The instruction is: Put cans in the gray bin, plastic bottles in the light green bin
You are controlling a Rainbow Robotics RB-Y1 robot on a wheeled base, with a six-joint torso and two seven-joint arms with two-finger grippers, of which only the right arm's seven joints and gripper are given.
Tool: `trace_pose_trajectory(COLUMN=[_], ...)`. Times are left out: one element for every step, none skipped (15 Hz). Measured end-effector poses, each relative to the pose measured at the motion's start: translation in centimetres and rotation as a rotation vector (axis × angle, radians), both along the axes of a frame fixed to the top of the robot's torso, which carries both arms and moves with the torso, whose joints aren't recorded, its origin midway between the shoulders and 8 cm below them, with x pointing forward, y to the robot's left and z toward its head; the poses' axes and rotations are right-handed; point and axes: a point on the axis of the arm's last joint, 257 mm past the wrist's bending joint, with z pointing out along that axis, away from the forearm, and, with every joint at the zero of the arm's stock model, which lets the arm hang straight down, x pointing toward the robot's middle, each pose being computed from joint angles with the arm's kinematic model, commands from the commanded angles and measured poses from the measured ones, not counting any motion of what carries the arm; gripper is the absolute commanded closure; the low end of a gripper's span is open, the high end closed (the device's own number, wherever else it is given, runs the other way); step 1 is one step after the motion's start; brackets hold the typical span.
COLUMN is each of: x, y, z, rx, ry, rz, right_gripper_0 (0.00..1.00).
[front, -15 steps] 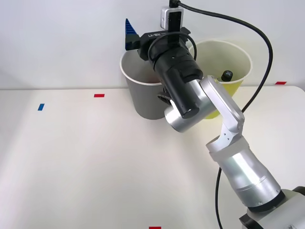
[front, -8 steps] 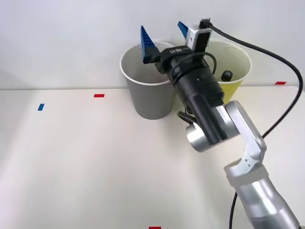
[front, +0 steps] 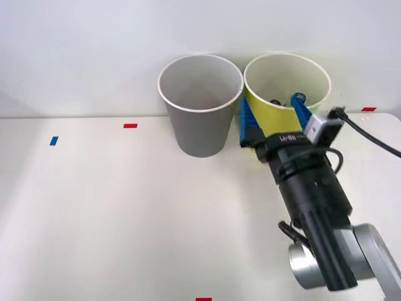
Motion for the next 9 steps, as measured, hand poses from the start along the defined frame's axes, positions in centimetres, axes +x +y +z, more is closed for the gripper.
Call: trace_pose_trajectory(x=[-0.7, -1.5, -2.2, -2.8, -3.4, -3.7, -4.0, -4.4, -4.8], y=[-1.3, -2.5, -3.5, -4.5, -5.4, -6.2, -6.9, -7.6, -8.2], z=[-1.5, -2.7, -3.8, -4.7, -5.5, -6.0, -6.7, -7.5, -8.2], rx=[-0.025, -0.052, -0.075, -0.09, -0.102, -0.112, -0.121, -0.13, -0.137], ry=[0.027, 0.049, 0.066, 0.08, 0.092, 0.103, 0.117, 0.135, 0.153], rz=[-0.033, -0.06, -0.08, -0.096, -0.109, -0.122, -0.133, -0.143, -0.154], right_gripper_0=[0.0, 0.0, 0.0, 0.0, 0.0, 0.0, 0.0, 0.0, 0.0])
